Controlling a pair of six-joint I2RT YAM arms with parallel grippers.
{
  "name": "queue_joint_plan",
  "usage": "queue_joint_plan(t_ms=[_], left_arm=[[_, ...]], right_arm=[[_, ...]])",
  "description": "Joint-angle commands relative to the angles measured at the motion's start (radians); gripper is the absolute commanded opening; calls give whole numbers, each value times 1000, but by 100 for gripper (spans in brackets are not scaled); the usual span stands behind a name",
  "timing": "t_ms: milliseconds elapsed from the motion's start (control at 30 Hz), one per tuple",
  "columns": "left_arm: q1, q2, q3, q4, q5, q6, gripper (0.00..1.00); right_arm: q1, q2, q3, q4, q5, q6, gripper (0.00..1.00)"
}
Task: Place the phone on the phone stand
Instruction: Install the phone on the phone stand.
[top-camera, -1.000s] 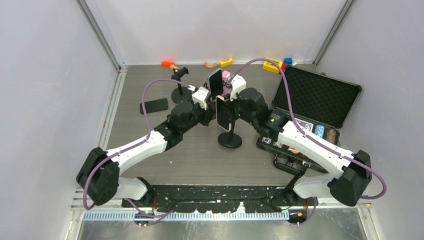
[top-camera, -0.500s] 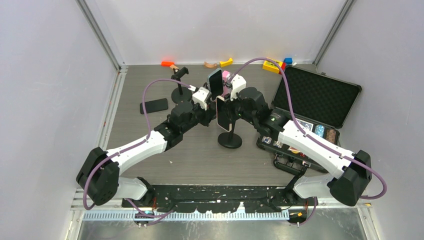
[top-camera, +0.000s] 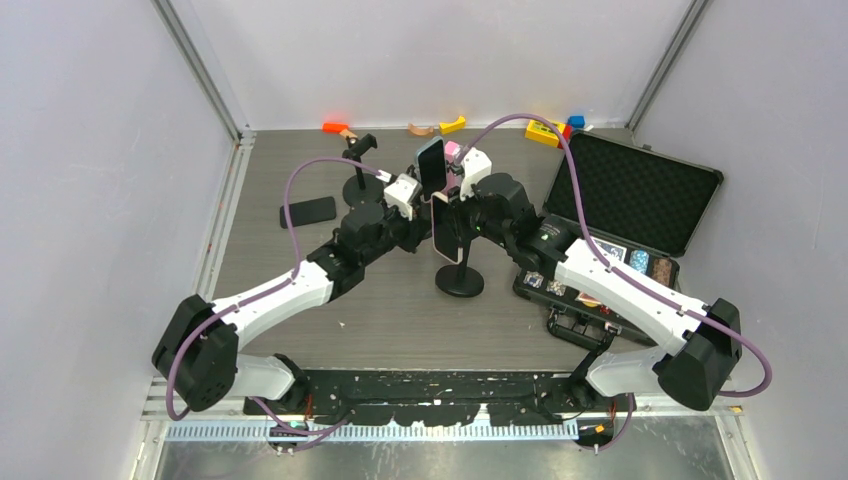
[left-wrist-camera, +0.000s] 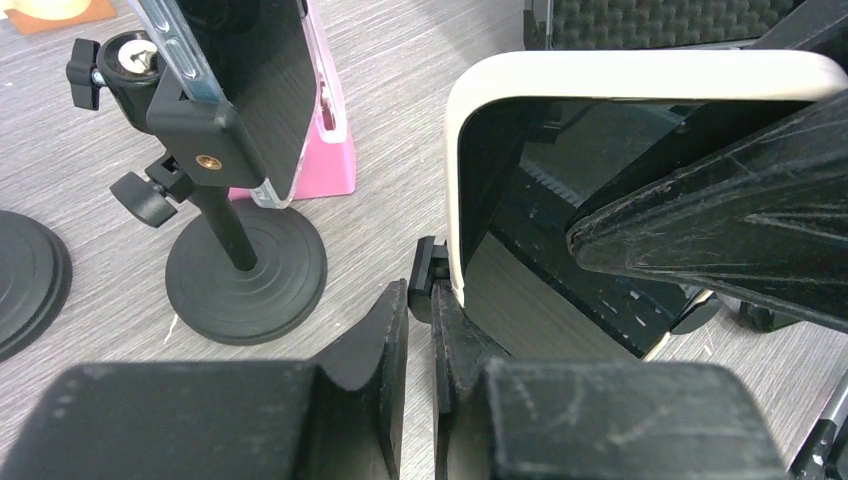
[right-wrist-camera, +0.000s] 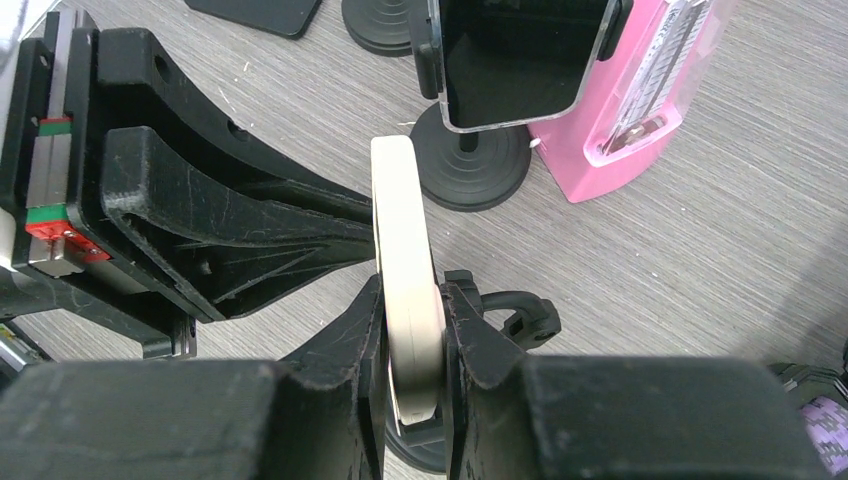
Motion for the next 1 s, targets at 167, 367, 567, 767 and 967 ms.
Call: queue_joint_plan(t_ms=[167, 367, 567, 767, 967], left_arm=[[24, -86, 8, -186, 111, 65, 30], [44, -107, 3, -198, 158, 62, 38], [55, -117, 4, -203, 189, 60, 44], [72, -124, 7, -209, 247, 57, 48], [81, -130, 7, -212, 253, 56, 51]], right_arm=[[-107, 13, -21, -174, 327, -87, 0], [-113, 13, -23, -174, 284, -71, 0], [-116, 17, -23, -174, 277, -71, 0], [-116, 28, -22, -176, 280, -72, 0], [-116, 22, -23, -179, 269, -76, 0]])
